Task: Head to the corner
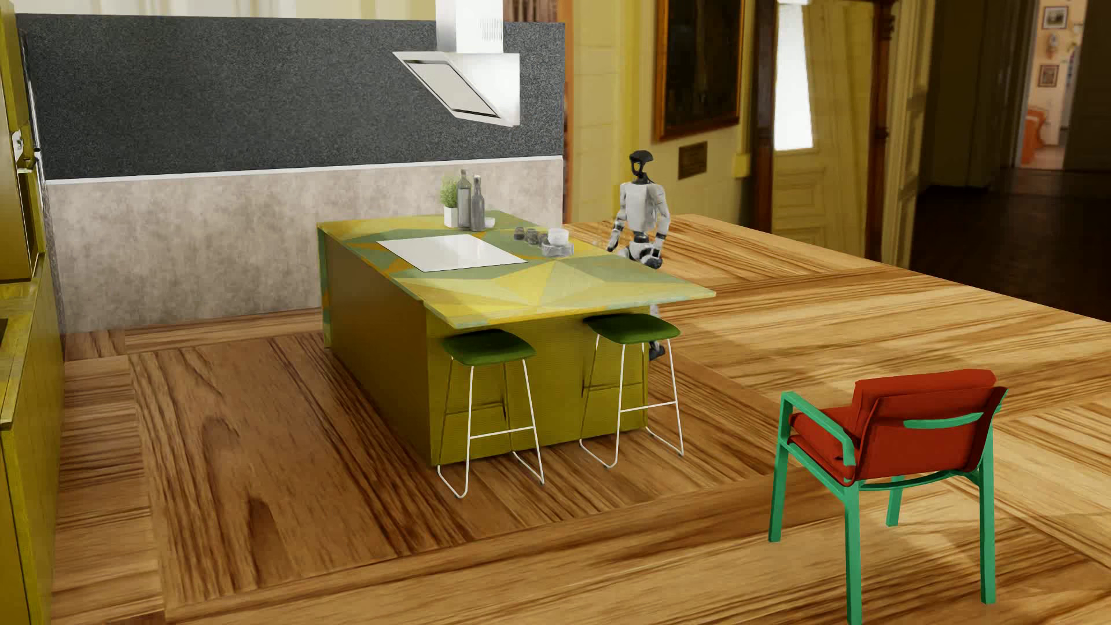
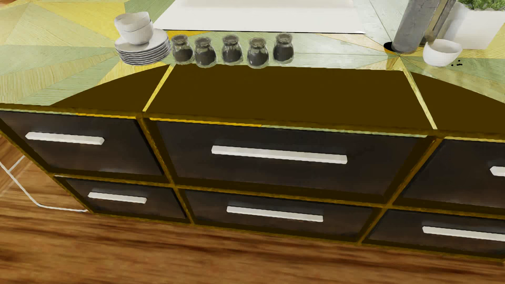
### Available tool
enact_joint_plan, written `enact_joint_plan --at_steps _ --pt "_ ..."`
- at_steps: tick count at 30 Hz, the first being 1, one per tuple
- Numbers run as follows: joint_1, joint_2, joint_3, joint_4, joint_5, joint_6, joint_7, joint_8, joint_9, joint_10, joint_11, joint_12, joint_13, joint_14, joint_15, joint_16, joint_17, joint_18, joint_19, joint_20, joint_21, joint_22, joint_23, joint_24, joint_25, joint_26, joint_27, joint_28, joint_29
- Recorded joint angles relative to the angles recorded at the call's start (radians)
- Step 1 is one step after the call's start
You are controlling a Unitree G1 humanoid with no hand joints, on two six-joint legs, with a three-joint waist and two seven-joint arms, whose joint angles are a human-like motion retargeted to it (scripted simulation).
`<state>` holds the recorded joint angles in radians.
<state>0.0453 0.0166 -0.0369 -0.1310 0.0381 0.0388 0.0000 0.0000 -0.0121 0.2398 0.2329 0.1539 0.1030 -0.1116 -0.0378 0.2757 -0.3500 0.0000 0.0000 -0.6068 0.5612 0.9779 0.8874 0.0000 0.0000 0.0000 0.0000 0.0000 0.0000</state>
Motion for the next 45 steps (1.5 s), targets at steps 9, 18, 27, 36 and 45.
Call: enact_joint_plan --at_steps 9,18,27,36,45 --pt "0.010 0.022 -0.003 -0.003 -0.001 -0.002 0.000 0.000 -0.001 -0.007 -0.015 -0.021 -0.016 -0.001 -0.011 -0.003 0.009 0.000 0.000 -0.041 0.072 -0.009 0.006 0.000 0.000 0.000 0.000 0.000 0.000" --pt "0.015 0.024 -0.002 0.001 0.004 -0.001 0.000 0.000 -0.002 -0.014 -0.015 -0.018 -0.014 0.001 -0.013 -0.004 0.004 0.000 0.000 -0.043 0.058 0.006 0.015 0.000 0.000 0.000 0.000 0.000 0.000" --pt "0.016 0.022 0.002 0.001 0.004 -0.005 0.000 0.000 -0.002 -0.012 -0.012 -0.020 -0.011 0.002 -0.013 -0.006 0.013 0.000 0.000 -0.039 0.060 0.015 0.011 0.000 0.000 0.000 0.000 0.000 0.000" --pt "0.014 0.022 0.010 -0.004 0.000 -0.011 0.000 0.000 -0.014 -0.007 -0.013 -0.023 -0.005 0.001 -0.020 -0.005 0.017 0.000 0.000 -0.009 0.045 0.027 0.012 0.000 0.000 0.000 0.000 0.000 0.000" --pt "0.014 0.025 0.036 -0.008 0.000 -0.025 0.000 0.000 -0.017 -0.008 -0.013 -0.052 -0.024 0.007 -0.018 0.009 0.019 0.000 0.000 -0.061 0.082 0.047 0.028 0.000 0.000 0.000 0.000 0.000 0.000"
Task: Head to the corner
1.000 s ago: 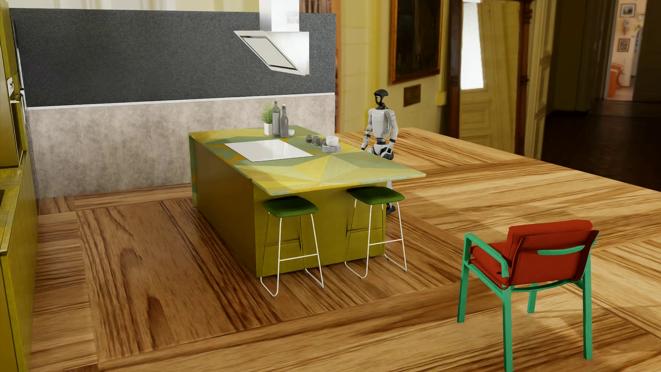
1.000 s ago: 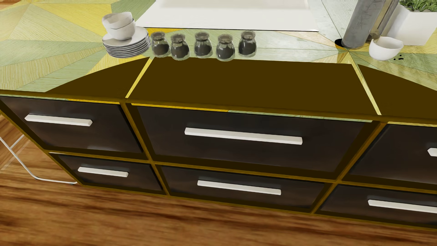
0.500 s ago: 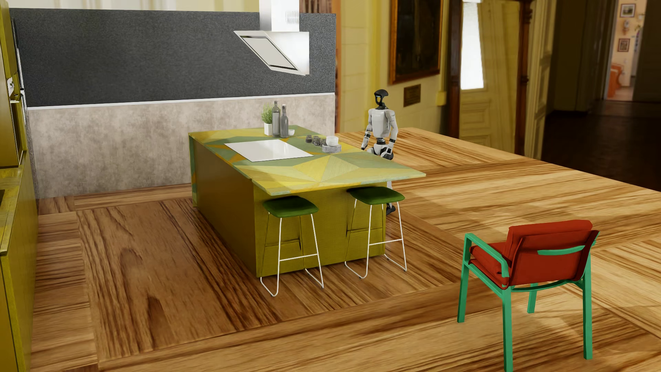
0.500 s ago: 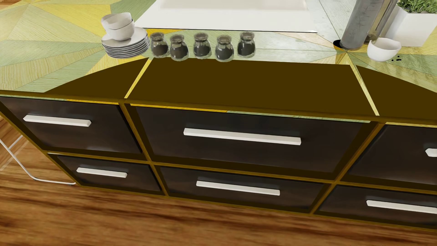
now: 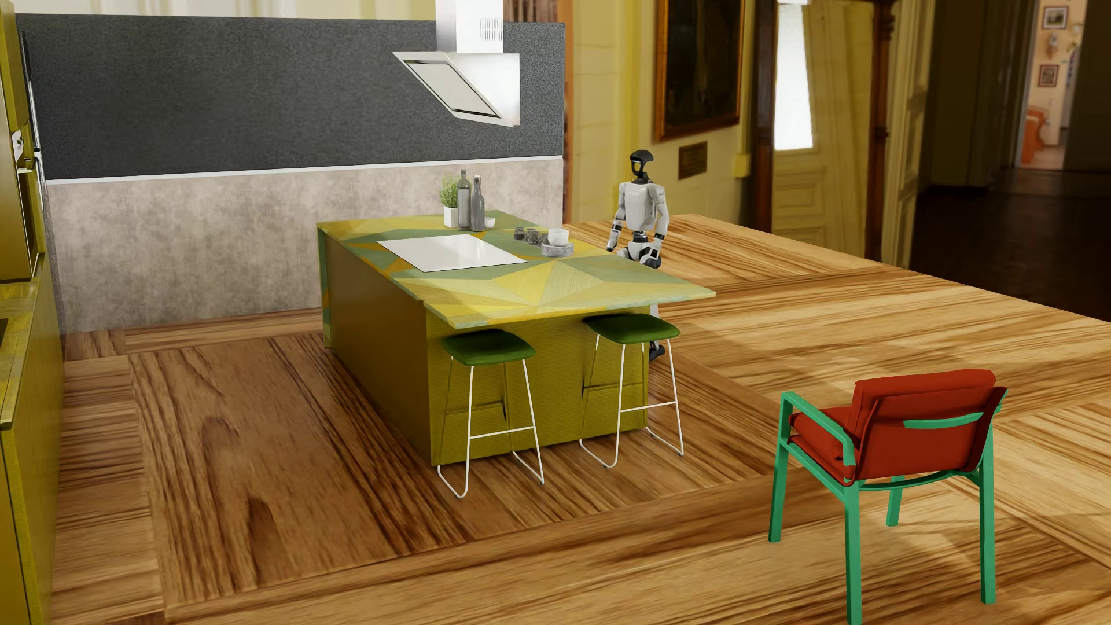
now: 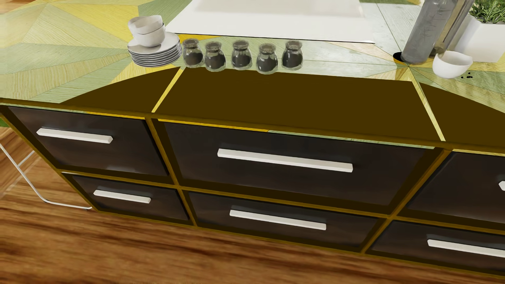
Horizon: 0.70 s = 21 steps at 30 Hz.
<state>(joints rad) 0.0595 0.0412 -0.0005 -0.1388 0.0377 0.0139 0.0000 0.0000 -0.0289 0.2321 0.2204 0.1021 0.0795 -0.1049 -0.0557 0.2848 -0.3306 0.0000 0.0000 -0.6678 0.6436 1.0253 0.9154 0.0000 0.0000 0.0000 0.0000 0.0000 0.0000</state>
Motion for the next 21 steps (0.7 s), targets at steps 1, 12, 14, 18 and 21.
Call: enact_joint_plan --at_steps 1,12,14,18,21 --pt "0.008 0.008 0.003 0.001 0.002 0.001 0.000 0.000 0.001 -0.005 -0.003 0.000 0.000 0.003 -0.003 0.003 0.000 0.000 0.000 -0.009 0.001 -0.002 0.002 0.000 0.000 0.000 0.000 0.000 0.000" --pt "0.020 0.013 0.041 -0.004 0.000 -0.017 0.000 0.000 0.020 -0.030 -0.005 -0.013 -0.008 0.030 0.001 0.014 0.004 0.000 0.000 0.000 0.023 0.016 -0.003 0.000 0.000 0.000 0.000 0.000 0.000" --pt "-0.014 -0.012 0.038 0.001 0.007 -0.015 0.000 0.000 0.006 -0.016 -0.005 -0.022 -0.015 0.025 0.009 0.017 -0.003 0.000 0.000 -0.022 0.047 0.006 -0.009 0.000 0.000 0.000 0.000 0.000 0.000" --pt "0.004 0.003 0.065 -0.003 0.006 -0.019 0.000 0.000 0.017 -0.022 -0.008 -0.029 -0.013 0.029 0.003 0.013 -0.004 0.000 0.000 -0.010 0.045 0.014 -0.004 0.000 0.000 0.000 0.000 0.000 0.000" --pt "-0.003 -0.006 0.070 -0.002 0.006 -0.018 0.000 0.000 0.018 -0.015 -0.001 -0.030 -0.023 0.026 0.006 0.015 -0.004 0.000 0.000 -0.008 0.046 0.019 -0.002 0.000 0.000 0.000 0.000 0.000 0.000"
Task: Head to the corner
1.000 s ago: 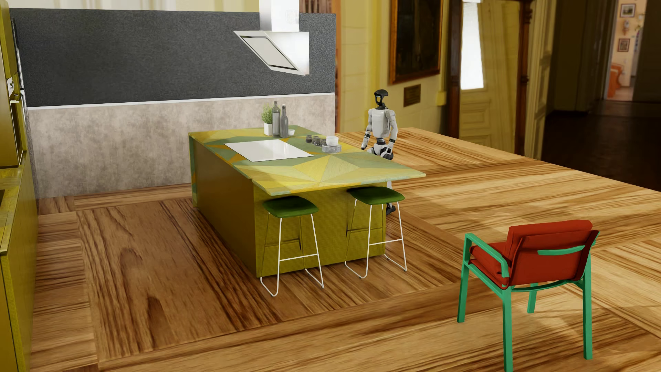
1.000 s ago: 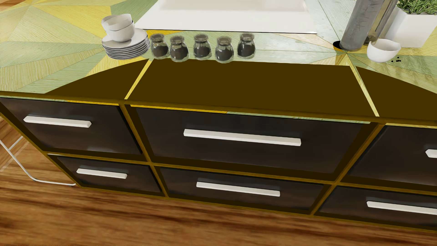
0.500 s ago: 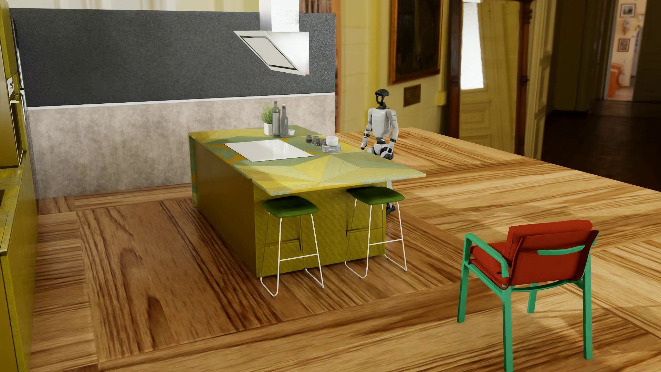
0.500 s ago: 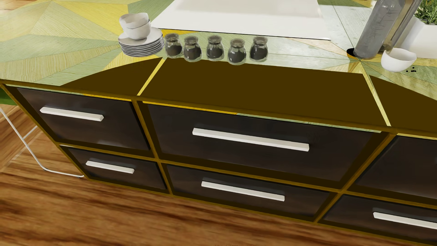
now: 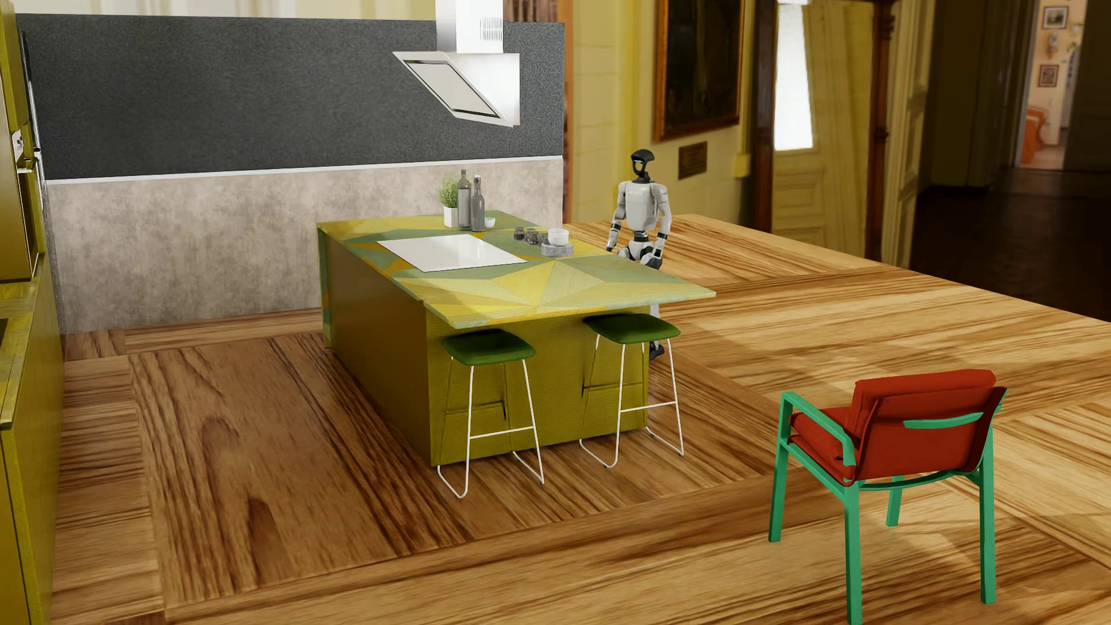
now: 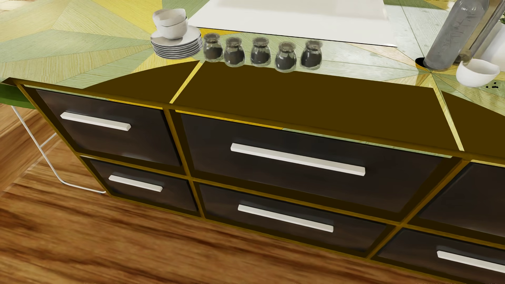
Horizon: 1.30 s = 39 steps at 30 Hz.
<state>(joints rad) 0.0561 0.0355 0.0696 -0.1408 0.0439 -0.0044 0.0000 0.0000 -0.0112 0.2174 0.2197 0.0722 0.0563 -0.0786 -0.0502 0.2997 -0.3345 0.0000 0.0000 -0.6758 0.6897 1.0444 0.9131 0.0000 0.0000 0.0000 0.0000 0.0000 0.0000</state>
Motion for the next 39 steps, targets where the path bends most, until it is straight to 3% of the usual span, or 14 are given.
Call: enact_joint_plan --at_steps 21,30,39 --pt "0.009 0.020 -0.006 -0.002 -0.007 0.006 0.000 0.000 0.001 0.002 -0.009 0.010 0.009 -0.005 -0.002 -0.008 -0.001 0.000 0.000 0.044 -0.014 0.006 -0.001 0.000 0.000 0.000 0.000 0.000 0.000" --pt "0.011 0.019 -0.006 -0.005 -0.009 -0.003 0.000 0.000 -0.003 0.001 -0.010 0.010 0.010 -0.009 -0.008 0.002 0.004 0.000 0.000 0.013 -0.005 -0.003 -0.004 0.000 0.000 0.000 0.000 0.000 0.000" --pt "0.016 0.023 -0.012 0.001 -0.010 0.002 0.000 0.000 -0.015 0.002 -0.008 0.029 0.032 -0.018 -0.003 -0.014 0.015 0.000 0.000 0.062 -0.054 -0.016 -0.017 0.000 0.000 0.000 0.000 0.000 0.000"
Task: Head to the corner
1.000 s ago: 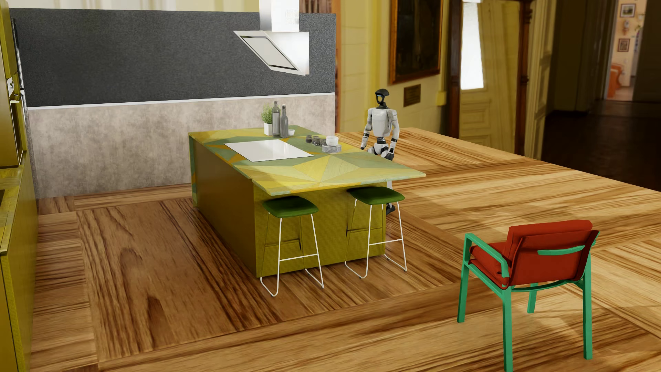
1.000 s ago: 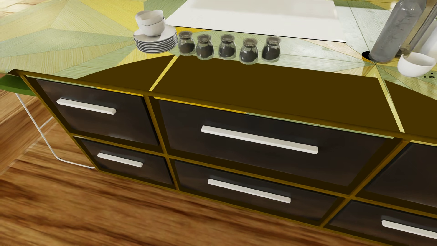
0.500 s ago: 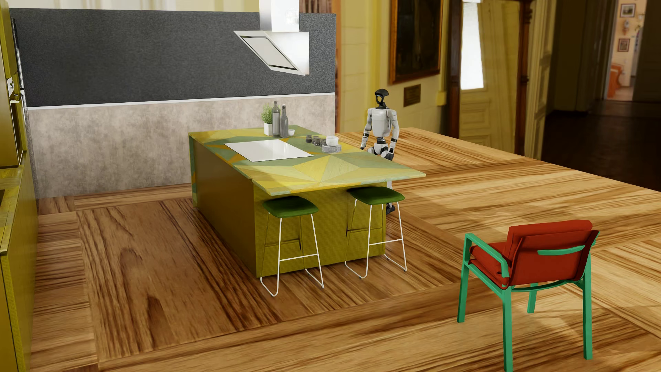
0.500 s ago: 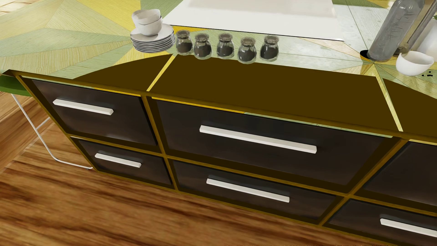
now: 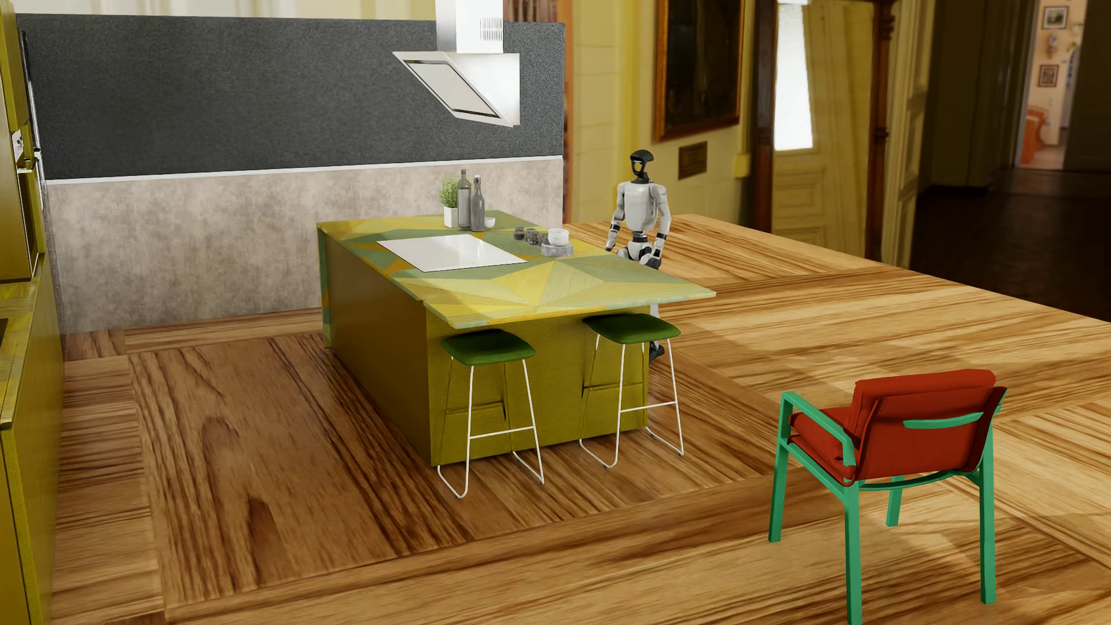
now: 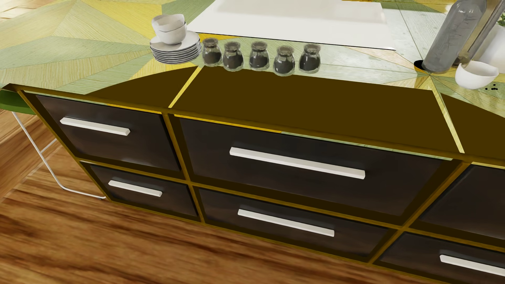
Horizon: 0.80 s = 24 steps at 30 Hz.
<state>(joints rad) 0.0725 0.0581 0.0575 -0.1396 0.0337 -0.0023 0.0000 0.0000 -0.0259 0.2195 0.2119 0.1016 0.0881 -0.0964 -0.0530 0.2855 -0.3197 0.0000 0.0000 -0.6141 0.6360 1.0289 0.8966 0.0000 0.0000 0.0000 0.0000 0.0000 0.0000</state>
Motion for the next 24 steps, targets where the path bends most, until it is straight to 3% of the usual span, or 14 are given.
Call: enact_joint_plan --at_steps 13,24 --pt "-0.020 -0.014 -0.085 0.014 0.009 0.029 0.000 0.000 0.008 0.004 -0.005 0.001 -0.002 -0.009 0.002 -0.010 0.002 0.000 0.000 -0.071 -0.014 -0.012 0.002 0.000 0.000 0.000 0.000 0.000 0.000" --pt "-0.013 -0.017 -0.095 0.007 0.001 0.044 0.000 0.000 -0.006 -0.009 -0.004 0.000 -0.008 -0.004 -0.004 -0.017 -0.009 0.000 0.000 -0.085 -0.011 -0.028 0.008 0.000 0.000 0.000 0.000 0.000 0.000"
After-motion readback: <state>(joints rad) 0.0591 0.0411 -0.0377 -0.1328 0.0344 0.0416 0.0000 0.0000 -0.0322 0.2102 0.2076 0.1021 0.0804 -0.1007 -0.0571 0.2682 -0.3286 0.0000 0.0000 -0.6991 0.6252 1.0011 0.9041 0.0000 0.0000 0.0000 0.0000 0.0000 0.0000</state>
